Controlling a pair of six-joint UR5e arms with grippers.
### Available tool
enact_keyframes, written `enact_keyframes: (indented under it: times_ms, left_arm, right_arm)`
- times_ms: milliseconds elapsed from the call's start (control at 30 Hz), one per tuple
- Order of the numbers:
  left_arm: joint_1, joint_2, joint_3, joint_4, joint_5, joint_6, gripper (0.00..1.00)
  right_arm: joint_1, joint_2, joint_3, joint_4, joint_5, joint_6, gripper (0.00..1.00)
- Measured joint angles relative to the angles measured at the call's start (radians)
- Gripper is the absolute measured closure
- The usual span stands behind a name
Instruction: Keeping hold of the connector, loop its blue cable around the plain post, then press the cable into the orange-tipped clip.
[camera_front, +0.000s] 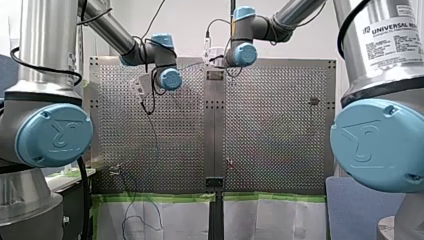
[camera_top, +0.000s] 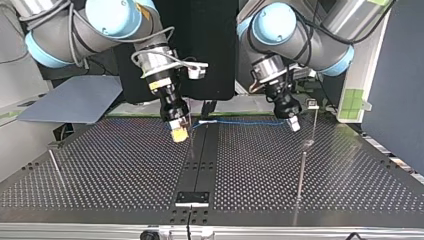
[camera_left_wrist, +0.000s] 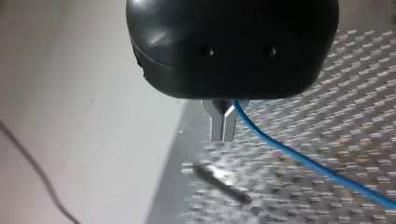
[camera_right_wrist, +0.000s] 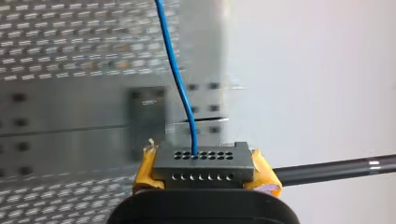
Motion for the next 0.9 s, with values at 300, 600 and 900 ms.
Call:
enact_keyframes:
  times_ms: [300, 600, 900]
  left_arm:
    - [0.062, 0.091, 0.090, -0.091, 0.030, 0.012, 1.00]
    - [0.148, 0.178, 0.177, -0.178, 0.114, 0.017, 1.00]
    - [0.242, 0.158, 0.240, -0.272, 0.208, 0.031, 1.00]
  right_arm:
    - [-0.008, -0.043, -0.066, 0.085, -0.029, 0.000, 1.00]
    - [-0.015, -0.025, -0.089, 0.109, -0.051, 0.000, 1.00]
    - [-0.017, 0.058, -0.171, 0.145, -0.067, -0.003, 1.00]
